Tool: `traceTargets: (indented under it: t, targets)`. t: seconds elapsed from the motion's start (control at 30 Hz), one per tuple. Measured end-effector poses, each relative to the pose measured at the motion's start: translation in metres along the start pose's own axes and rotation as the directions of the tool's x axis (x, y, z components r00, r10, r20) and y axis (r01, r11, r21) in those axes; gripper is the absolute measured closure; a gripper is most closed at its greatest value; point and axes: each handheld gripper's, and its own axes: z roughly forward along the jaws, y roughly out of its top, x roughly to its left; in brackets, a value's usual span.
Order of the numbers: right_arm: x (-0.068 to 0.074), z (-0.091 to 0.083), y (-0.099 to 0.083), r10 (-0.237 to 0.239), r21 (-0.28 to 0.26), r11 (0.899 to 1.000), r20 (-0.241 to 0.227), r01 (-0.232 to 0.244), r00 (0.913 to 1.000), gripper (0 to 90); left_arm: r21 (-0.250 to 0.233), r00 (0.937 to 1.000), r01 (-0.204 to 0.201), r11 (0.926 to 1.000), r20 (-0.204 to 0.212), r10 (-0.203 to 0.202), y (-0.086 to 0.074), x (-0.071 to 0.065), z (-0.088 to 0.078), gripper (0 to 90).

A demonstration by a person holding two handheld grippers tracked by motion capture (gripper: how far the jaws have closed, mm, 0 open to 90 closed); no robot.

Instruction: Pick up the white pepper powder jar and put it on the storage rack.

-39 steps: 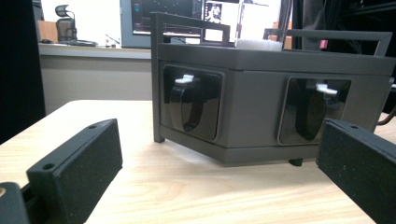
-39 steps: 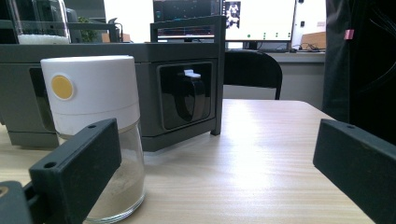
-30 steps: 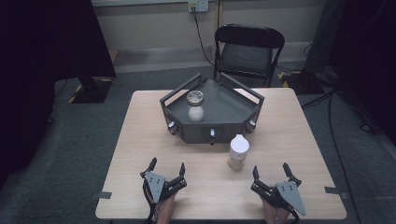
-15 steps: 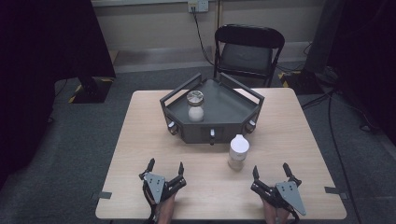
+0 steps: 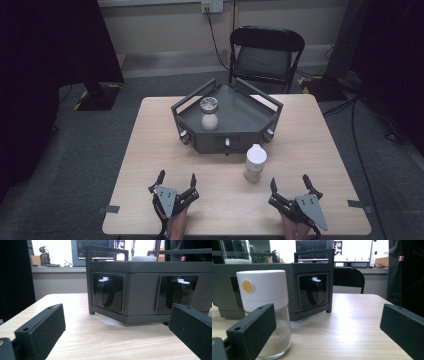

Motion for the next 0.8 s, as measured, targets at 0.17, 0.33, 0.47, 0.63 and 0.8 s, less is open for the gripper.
traceTargets:
  t: [0.17,0.33,0.47,0.63,0.8]
  targets:
    - [0.000,0.000,0.002,0.003,-0.002,1.000,0.002,-0.003,1.0000,0.0,0.000,1.0000,0.000,1.0000,0.000,0.000,0.000,0.000,0.000,0.2]
    - [-0.005,-0.001,0.007,0.017,0.002,1.000,-0.014,-0.017,0.9998,0.0,0.000,1.0000,0.000,1.0000,-0.005,0.000,0.000,-0.001,0.000,0.0]
    - [-0.006,-0.002,0.014,0.026,-0.015,1.000,-0.020,-0.027,0.9995,0.0,0.000,1.0000,0.000,1.0000,-0.006,0.000,0.000,-0.001,0.000,0.1]
    - [-0.004,-0.001,0.025,0.014,-0.028,1.000,-0.022,-0.014,0.9997,0.0,0.000,1.0000,0.000,1.0000,-0.007,0.000,0.000,-0.001,0.000,0.1]
    - [-0.001,0.002,0.032,0.001,-0.044,0.999,-0.040,-0.003,0.9992,0.0,0.000,1.0000,0.000,1.0000,-0.006,0.000,0.000,-0.001,0.000,0.1]
